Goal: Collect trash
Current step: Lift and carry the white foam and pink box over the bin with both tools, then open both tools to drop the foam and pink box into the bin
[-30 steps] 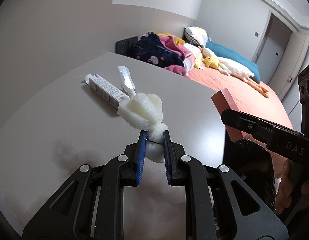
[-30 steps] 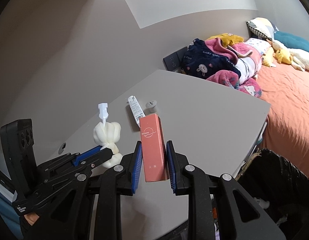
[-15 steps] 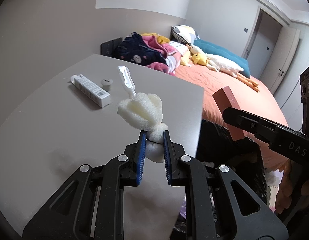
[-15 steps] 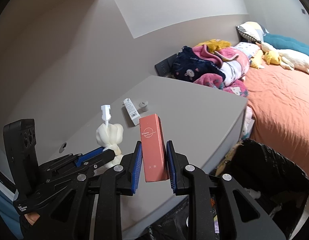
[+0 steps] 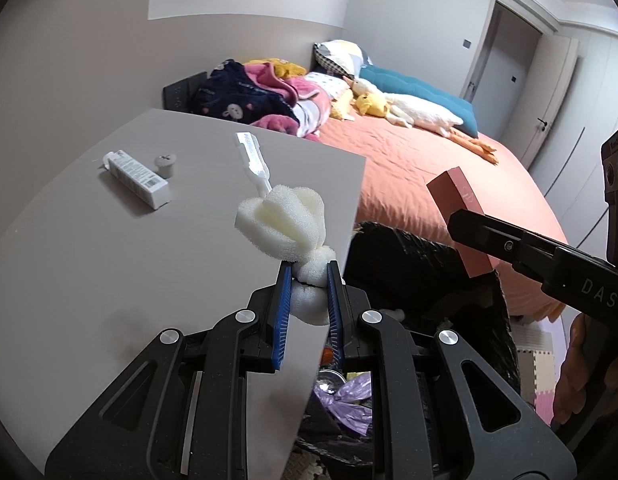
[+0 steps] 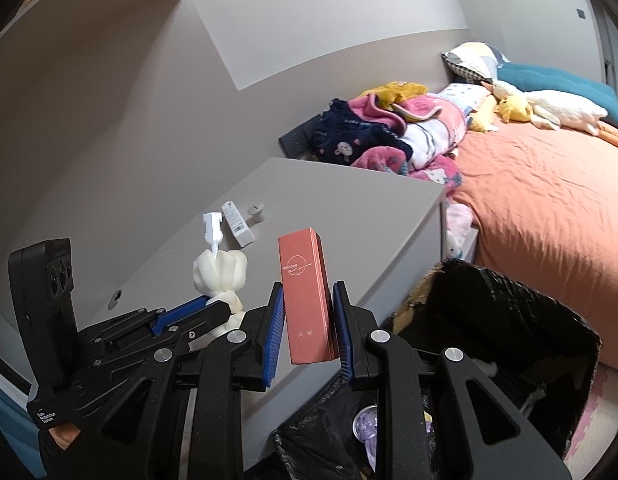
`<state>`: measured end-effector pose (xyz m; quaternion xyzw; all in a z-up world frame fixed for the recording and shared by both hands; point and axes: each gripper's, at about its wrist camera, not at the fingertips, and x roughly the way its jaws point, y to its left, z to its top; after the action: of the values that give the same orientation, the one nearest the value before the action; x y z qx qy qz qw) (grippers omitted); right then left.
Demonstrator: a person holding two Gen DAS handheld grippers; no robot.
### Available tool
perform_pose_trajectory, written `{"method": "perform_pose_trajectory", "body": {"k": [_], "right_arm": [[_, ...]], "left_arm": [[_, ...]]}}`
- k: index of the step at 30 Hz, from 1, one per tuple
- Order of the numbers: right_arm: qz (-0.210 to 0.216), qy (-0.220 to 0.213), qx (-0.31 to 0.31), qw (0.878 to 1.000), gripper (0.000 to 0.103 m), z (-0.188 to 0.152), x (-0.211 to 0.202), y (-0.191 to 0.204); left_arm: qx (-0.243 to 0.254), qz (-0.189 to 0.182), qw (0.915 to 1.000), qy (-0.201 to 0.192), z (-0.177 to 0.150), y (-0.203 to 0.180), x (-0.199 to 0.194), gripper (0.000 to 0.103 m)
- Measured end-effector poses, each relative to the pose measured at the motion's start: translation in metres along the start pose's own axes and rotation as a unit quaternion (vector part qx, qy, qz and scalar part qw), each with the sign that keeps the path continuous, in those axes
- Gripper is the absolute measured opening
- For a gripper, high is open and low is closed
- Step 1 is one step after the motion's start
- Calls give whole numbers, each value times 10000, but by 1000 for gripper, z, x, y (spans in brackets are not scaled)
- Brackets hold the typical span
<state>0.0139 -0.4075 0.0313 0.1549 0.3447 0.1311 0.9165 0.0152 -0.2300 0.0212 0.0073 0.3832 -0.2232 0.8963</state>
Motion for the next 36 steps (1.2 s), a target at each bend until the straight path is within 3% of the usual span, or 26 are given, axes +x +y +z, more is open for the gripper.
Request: {"method": "perform_pose_trajectory", "body": {"k": [16, 29, 32, 33, 34, 35, 36], "right_arm": [[-498, -232, 345, 9979, 26, -12, -42, -45], [-971, -299, 776, 9918, 26, -24, -66, -92], [-1080, -288, 860, 9900, 27, -26, -69, -100], [-1111, -296, 892, 9894, 34, -26, -70, -102], [-1171, -340, 941, 9881, 40, -27, -73, -105], [-1231, -391, 972, 9868, 58, -27, -76, -106], [-1316, -471, 997, 9852, 71, -28, -80, -107]], "left_arm": [[377, -350, 9985, 164, 0, -47, 15, 17], [766, -800, 9926, 503, -7, -91, 41, 17], [813, -843, 9912, 612, -10, -95, 47, 21], [816, -857, 9908, 653, -10, -95, 49, 21], [804, -864, 9907, 679, -11, -95, 50, 29], [768, -860, 9908, 709, -10, -93, 51, 56], [732, -808, 9917, 680, -10, -91, 50, 73]]}}
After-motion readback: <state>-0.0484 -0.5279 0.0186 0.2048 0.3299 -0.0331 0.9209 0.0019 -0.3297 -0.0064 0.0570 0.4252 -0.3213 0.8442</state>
